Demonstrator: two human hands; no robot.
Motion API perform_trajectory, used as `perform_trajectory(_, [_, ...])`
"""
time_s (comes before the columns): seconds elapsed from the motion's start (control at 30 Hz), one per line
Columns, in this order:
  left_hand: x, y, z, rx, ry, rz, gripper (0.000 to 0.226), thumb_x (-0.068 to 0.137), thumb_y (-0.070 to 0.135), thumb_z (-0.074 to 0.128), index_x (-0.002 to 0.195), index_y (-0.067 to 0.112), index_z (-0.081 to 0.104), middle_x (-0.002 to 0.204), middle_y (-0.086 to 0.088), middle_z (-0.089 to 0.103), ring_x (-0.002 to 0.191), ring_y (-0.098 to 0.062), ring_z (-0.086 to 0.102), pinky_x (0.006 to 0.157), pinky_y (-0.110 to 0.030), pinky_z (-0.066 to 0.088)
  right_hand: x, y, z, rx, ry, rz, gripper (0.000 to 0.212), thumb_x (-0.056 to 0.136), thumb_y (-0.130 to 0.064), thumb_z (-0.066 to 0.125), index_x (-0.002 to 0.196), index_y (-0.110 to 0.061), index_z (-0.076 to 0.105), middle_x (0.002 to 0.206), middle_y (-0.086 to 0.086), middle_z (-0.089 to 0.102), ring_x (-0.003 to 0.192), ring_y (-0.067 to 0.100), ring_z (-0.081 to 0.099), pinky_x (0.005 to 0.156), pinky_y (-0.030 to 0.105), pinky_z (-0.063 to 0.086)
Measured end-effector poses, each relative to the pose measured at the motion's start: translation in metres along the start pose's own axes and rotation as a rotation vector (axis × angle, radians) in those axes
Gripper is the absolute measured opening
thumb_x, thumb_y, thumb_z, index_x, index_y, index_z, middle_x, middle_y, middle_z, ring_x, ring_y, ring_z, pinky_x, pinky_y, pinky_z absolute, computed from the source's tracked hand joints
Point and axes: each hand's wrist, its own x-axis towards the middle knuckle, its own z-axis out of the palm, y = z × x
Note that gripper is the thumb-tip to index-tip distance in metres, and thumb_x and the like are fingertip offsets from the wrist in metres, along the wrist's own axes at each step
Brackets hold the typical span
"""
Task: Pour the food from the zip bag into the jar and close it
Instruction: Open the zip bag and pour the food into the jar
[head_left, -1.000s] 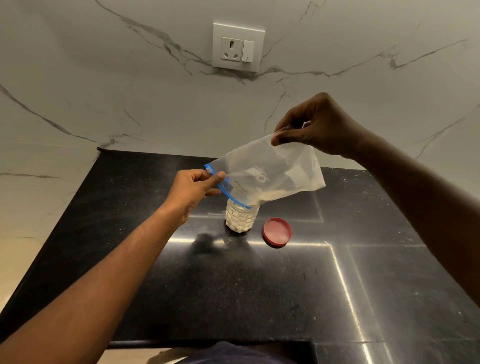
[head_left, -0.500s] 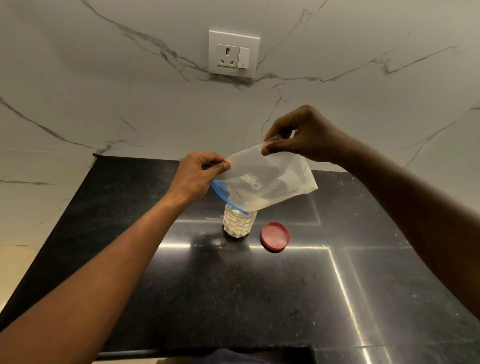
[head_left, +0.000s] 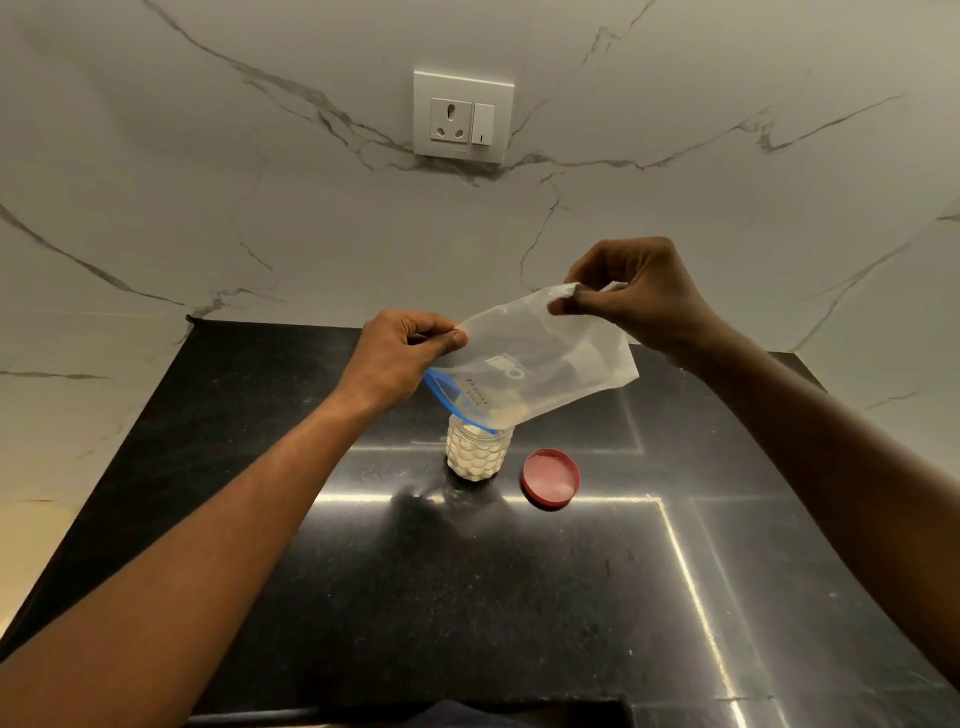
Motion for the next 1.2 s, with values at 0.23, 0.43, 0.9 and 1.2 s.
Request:
perform_trajectory(0.23, [0.000, -0.005, -0.003, -0.006, 0.011, -0.041, 0.020, 0.096, 0.025, 0.076, 0.114, 0.017, 0.081, 0.100, 0.011, 0.079, 0.097, -0.005, 0.074, 0.085, -0.019, 0.057, 0.002, -0.005, -0.001, -0.043, -0.081, 0.007, 0.039, 0.092, -0.033, 0.078, 0.128, -0.020, 0.071, 0.115, -0.003, 0.077, 0.110, 0.007, 0.072, 0.094, 0.038, 0.060])
perform_trajectory(0.43, [0.001, -0.005, -0.001, 0.003, 0.007, -0.034, 0.021, 0.097, 0.023, 0.076, 0.115, 0.015, 0.081, 0.099, 0.009, 0.079, 0.095, -0.002, 0.075, 0.079, -0.010, 0.057, 0.000, -0.004, 0.012, -0.105, 0.048, -0.076, 0.027, 0.089, -0.027, 0.082, 0.106, -0.007, 0.076, 0.092, -0.001, 0.075, 0.084, 0.014, 0.074, 0.072, 0.043, 0.064])
perform_trajectory(0.9, [-0.001, -0.008, -0.001, -0.024, 0.029, -0.073, 0.021, 0.097, 0.023, 0.076, 0.115, 0.015, 0.081, 0.100, 0.009, 0.079, 0.098, -0.006, 0.075, 0.083, -0.016, 0.056, -0.004, -0.004, 0.017, -0.109, -0.021, 0.002, 0.041, 0.091, -0.020, 0.081, 0.130, -0.017, 0.070, 0.124, 0.002, 0.071, 0.119, 0.017, 0.065, 0.098, 0.038, 0.053])
perform_trajectory(1.2, [-0.003, -0.012, -0.001, -0.060, 0.062, -0.118, 0.016, 0.096, 0.025, 0.077, 0.111, 0.022, 0.082, 0.100, 0.013, 0.078, 0.099, -0.004, 0.072, 0.086, -0.020, 0.054, -0.048, 0.037, 0.008, 0.220, 0.085, 0.466, 0.090, 0.081, -0.050, 0.082, 0.158, -0.032, 0.038, 0.156, -0.001, 0.051, 0.141, 0.017, 0.048, 0.115, 0.045, 0.040])
